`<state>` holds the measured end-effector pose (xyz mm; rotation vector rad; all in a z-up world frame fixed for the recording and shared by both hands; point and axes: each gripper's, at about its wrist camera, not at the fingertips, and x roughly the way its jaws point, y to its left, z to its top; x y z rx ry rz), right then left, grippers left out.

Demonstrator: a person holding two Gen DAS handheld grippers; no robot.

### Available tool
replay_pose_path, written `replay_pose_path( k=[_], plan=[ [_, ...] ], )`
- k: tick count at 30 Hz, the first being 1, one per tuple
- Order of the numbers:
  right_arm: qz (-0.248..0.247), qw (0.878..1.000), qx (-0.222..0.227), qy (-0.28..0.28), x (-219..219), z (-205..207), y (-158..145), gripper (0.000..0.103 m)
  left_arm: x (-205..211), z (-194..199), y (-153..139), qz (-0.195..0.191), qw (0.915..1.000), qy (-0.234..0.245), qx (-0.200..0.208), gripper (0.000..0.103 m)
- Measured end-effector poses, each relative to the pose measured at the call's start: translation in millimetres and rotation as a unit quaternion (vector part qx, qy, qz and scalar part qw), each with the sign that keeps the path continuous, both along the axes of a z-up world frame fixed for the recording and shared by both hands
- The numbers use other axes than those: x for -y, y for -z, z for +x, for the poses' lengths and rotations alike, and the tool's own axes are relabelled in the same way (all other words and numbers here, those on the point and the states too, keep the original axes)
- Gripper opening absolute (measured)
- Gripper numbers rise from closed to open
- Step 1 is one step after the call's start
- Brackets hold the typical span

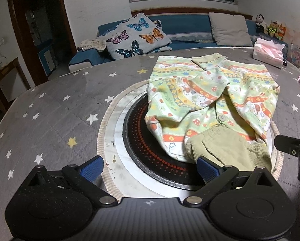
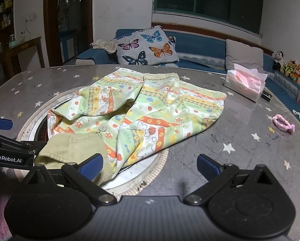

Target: Fold clothes

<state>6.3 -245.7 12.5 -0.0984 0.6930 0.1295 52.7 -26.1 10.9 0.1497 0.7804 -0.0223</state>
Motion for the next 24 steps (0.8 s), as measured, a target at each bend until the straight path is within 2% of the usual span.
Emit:
replay_pose_path(
  k=[10,16,24],
  plan=[
    [-0.006,1.0,0.004,0.003,5.4,21.9,-7.5,0.094,7.3,20.5,-10.9,0.005,0.9993,0.032,0.017,0.09],
    [0.01,1.0,0.006,0.007,14.8,49.1,-17.8,0.087,26.8,44.5,-16.9,0.01,0.9964,0.078,0.034,0.085],
    [0.028,0.999,0.003,0.015,30.6,91.9,-28.5,0.079,65.1,83.7,-8.2,0.029,0.9861,0.158,0.042,0.08]
  ],
)
